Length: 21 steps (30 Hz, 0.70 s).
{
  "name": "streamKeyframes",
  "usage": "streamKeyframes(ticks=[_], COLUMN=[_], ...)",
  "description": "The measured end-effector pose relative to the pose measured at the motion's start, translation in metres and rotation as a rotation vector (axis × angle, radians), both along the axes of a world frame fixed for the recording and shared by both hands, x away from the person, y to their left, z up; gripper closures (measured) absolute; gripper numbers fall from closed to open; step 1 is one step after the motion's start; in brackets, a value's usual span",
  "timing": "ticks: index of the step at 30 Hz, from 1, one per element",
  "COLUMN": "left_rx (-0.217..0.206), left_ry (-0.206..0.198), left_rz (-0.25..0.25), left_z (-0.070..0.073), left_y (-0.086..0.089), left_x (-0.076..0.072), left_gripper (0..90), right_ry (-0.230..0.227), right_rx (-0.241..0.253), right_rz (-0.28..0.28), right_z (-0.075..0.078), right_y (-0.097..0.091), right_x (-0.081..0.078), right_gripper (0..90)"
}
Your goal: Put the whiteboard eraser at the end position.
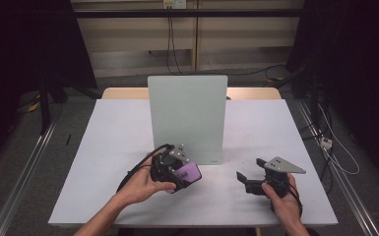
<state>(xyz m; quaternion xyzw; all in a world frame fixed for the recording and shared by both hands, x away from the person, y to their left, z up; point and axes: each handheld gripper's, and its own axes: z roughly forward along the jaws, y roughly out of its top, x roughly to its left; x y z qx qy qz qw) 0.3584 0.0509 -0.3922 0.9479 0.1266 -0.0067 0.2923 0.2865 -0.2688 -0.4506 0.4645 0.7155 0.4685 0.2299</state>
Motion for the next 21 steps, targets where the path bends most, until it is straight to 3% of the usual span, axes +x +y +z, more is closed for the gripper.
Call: streamKeyframes(ticks=[3, 12, 21], left_rx=[-0.002, 0.046, 0.039], left_ry=[0.018, 0.046, 0.051], left_rz=[-0.011, -0.029, -0.001], left_z=[-0.002, -0.018, -0.027], left_y=[-0.007, -0.021, -0.025], left_x=[0.002, 0.005, 0.006], left_gripper=[40.8, 40.8, 40.7], right_ry=[0.005, 0.011, 0.004], right_rx=[-0.001, 0.001, 0.005], right_rz=[-0.002, -0.012, -0.007], right_z=[0.000, -0.001, 0.000], right_y=[0.001, -0.001, -0.001], right_x=[0.000, -0.001, -0.001], right_gripper=[8.9, 8.9, 8.9])
